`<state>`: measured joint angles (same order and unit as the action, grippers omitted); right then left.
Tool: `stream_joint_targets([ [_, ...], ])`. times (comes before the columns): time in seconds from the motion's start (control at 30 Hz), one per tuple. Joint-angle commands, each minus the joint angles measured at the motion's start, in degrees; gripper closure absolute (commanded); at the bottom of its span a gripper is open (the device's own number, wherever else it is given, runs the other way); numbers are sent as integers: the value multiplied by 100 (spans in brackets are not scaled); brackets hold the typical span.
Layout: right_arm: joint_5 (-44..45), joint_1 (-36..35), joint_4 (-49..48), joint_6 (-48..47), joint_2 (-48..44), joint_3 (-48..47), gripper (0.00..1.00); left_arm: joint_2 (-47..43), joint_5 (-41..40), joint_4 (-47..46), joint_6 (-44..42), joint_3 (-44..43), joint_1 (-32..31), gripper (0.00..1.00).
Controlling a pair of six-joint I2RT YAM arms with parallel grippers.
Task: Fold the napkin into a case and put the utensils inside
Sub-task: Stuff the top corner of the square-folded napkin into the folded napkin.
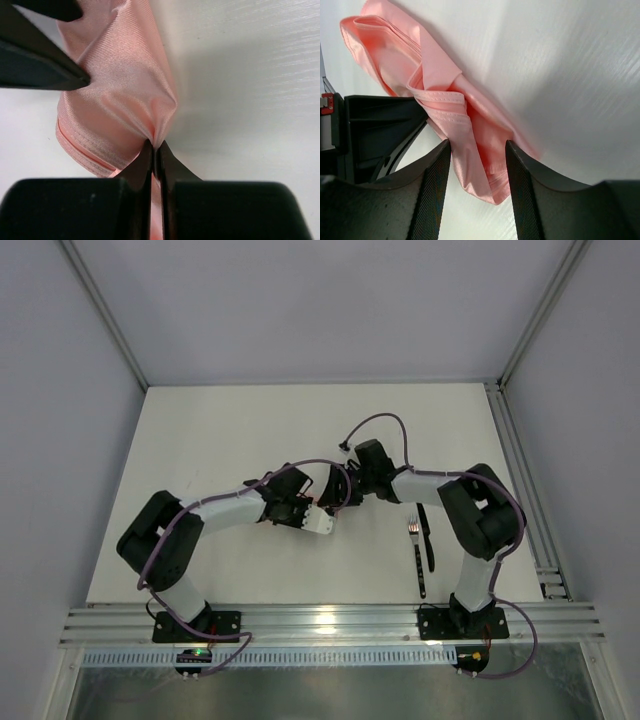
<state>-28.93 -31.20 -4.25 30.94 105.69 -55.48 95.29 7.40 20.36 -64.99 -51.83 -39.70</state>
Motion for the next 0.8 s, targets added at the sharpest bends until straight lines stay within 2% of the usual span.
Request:
stream_joint_targets([
  [0.0, 125, 44, -49, -229, 100, -331, 48, -10, 306, 838, 39, -55, 33, 98],
  [0.07, -121, 44, -285, -88, 258, -428, 48, 8, 306, 873, 39, -107, 33, 98],
  [0.17, -280, 9, -462, 96, 540, -455, 56, 16, 315, 900, 57, -143, 33, 98],
  [0.2, -324, 9, -497, 140, 610, -437, 67, 16, 315, 891, 74, -143, 33, 98],
  [0.3, -316, 17, -542, 255, 760, -323, 88, 8, 472, 961, 206, -256, 59, 98],
  [0.4, -140, 26, -577, 246, 673, -121, 91, -27, 805, 1338, 303, -476, 147, 100],
  [0.43, -166, 44, -612, 229, 655, -68, 89, -45, 877, 1443, 320, -529, 182, 100],
  [0.47, -201, 44, -638, 202, 585, -59, 82, -45, 921, 1619, 355, -573, 217, 100],
  [0.53, -271, 53, -595, 10, 436, -50, 61, -63, 1009, 1760, 364, -661, 287, 100],
  [0.63, -157, 88, -559, -351, -117, 63, 50, -63, 1289, 2033, 408, -784, 436, 100],
  [0.73, 228, 167, -524, -799, -899, 317, 34, -45, 1693, 2437, 461, -1003, 638, 100],
  [0.77, 395, 219, -507, -930, -1101, 397, 25, -36, 1764, 2542, 461, -1056, 691, 100],
])
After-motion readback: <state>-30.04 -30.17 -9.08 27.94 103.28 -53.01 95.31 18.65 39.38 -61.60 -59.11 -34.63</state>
